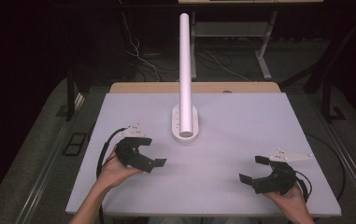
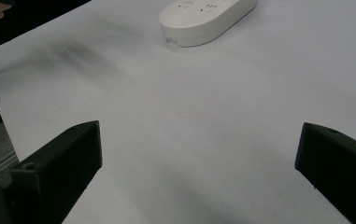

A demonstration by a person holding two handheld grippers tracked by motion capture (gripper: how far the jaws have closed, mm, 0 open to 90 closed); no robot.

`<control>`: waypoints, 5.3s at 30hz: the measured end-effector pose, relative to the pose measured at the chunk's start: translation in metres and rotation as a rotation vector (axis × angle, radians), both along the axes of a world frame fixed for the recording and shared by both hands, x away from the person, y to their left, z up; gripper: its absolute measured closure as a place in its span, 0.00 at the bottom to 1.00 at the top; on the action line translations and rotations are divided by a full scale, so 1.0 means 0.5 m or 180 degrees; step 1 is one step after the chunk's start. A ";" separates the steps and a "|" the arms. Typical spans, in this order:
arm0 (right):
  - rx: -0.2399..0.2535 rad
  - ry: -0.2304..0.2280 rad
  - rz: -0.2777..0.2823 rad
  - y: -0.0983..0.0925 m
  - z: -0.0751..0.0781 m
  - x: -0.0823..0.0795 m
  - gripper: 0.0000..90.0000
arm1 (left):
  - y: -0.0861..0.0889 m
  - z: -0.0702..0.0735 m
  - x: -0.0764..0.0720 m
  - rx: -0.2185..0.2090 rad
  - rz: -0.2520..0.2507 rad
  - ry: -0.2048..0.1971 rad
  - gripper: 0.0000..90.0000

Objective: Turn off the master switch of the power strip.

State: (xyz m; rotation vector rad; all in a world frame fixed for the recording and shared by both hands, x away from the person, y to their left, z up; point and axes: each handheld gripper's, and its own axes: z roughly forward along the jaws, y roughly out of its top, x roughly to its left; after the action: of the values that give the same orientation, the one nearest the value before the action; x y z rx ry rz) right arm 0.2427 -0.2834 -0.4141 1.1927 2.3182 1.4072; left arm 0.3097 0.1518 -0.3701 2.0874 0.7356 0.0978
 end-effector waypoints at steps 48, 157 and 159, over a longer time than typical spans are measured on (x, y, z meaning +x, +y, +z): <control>-0.0059 -0.0064 -0.0020 -0.004 0.001 -0.002 0.00 | -0.041 0.059 0.159 0.0230 0.0049 -0.0085 0.02; -0.0147 -0.0044 0.0035 -0.007 -0.003 -0.002 0.00 | -0.101 -0.076 0.384 0.0027 0.0929 0.0366 1.00; -0.0148 -0.0039 0.0040 -0.007 -0.003 -0.003 0.00 | -0.105 -0.080 0.383 -0.0011 0.0941 0.0390 1.00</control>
State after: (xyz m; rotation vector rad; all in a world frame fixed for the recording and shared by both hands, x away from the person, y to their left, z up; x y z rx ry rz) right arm 0.2413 -0.2867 -0.4157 1.1553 2.3409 1.3531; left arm 0.5014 0.0992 -0.4100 1.9817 1.1155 0.1326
